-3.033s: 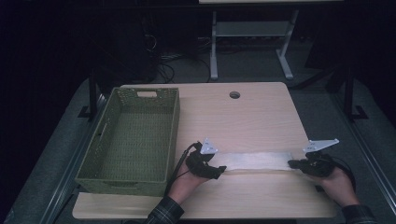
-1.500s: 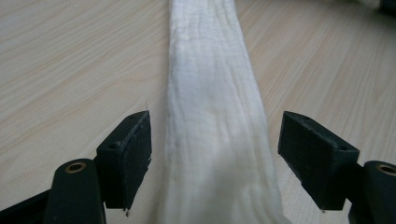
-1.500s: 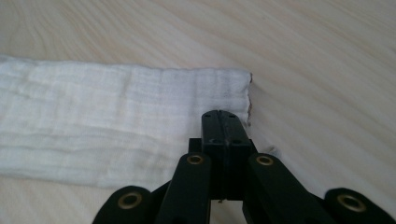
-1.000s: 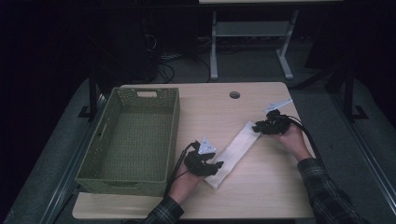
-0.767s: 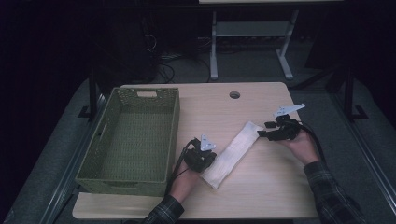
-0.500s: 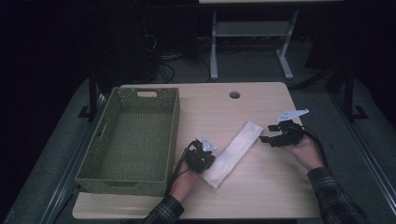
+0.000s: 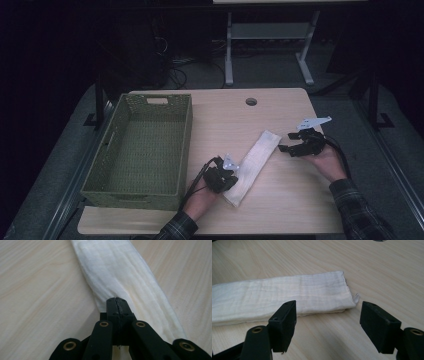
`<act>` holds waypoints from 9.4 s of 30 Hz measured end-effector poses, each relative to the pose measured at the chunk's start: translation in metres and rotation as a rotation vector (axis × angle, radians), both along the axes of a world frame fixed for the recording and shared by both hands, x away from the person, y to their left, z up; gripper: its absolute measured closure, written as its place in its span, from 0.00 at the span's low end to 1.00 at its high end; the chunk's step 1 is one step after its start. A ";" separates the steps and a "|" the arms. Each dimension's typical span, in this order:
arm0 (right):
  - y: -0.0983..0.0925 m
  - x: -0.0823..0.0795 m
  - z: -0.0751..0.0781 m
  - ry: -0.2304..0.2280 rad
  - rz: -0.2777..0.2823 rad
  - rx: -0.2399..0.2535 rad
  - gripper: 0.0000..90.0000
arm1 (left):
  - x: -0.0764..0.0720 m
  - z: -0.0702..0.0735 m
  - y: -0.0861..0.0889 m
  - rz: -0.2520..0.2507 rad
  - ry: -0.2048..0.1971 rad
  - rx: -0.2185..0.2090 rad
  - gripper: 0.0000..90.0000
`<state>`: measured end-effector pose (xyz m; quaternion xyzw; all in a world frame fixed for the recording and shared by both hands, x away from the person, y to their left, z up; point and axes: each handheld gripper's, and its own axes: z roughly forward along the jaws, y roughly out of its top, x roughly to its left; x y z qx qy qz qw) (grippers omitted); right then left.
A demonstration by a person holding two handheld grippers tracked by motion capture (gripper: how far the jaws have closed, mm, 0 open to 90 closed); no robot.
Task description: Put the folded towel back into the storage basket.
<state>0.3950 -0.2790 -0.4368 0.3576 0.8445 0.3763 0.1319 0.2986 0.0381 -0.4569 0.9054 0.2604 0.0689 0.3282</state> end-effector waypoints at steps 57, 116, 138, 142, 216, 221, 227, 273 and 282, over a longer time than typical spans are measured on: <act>-0.008 0.001 0.003 -0.008 -0.025 0.004 0.27 | -0.001 -0.006 -0.097 -0.497 -0.053 -0.001 0.20; 0.056 0.051 -0.029 0.097 0.308 -0.033 0.40 | 0.004 -0.004 -0.081 -0.424 0.092 -0.049 0.87; 0.055 0.038 -0.029 0.102 0.345 -0.039 0.89 | 0.004 -0.002 -0.080 -0.425 0.088 -0.055 0.88; 0.054 0.037 -0.027 0.098 0.351 -0.043 0.89 | 0.003 0.001 -0.079 -0.431 0.092 -0.075 0.88; 0.184 0.051 0.115 -0.047 0.525 0.067 0.90 | 0.026 0.160 0.101 -0.219 -0.081 -0.245 0.88; 0.202 0.054 0.121 -0.064 0.544 0.064 0.90 | 0.025 0.166 0.118 -0.199 -0.097 -0.246 0.88; 0.223 0.057 0.128 -0.081 0.566 0.068 0.90 | 0.020 0.171 0.139 -0.190 -0.109 -0.229 0.88; 0.342 0.061 0.076 -0.053 0.664 0.087 0.90 | 0.005 0.105 0.232 -0.102 -0.036 -0.119 0.67; 0.344 0.071 0.070 -0.056 0.651 0.082 0.90 | 0.014 0.103 0.226 -0.016 -0.108 -0.217 0.36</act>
